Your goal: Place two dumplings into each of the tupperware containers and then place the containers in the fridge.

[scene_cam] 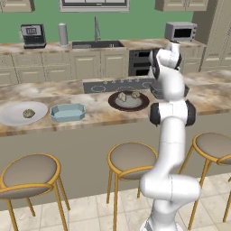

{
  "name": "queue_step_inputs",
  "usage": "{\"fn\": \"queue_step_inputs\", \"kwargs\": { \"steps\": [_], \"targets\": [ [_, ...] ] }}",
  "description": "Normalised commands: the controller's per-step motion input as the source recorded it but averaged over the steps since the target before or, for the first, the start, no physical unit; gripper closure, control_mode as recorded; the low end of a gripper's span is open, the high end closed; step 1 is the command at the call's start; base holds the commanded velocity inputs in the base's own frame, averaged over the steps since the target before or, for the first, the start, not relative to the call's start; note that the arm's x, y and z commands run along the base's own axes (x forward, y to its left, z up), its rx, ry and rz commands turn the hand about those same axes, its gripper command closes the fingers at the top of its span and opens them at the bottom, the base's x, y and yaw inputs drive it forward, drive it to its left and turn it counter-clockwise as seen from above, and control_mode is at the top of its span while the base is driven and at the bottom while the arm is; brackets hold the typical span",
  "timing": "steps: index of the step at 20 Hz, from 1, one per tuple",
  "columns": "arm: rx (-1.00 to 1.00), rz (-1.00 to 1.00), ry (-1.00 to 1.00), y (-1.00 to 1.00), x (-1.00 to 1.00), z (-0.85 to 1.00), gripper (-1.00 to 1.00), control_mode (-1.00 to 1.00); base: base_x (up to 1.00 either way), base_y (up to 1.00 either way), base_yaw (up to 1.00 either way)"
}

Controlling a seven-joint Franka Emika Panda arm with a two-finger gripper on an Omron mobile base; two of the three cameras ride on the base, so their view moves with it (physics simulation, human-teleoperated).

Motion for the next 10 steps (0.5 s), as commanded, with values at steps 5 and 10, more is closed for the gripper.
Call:
{"fn": "queue_step_inputs", "kwargs": {
  "steps": [5, 10],
  "targets": [
    [-0.16, 0.00, -0.04, 0.68, -1.00, -0.47, -1.00, -1.00, 0.00, 0.00, 0.00],
    [-0.14, 0.00, -0.08, 0.75, -0.98, -0.39, -1.00, -1.00, 0.00, 0.00, 0.00]
  ]
}}
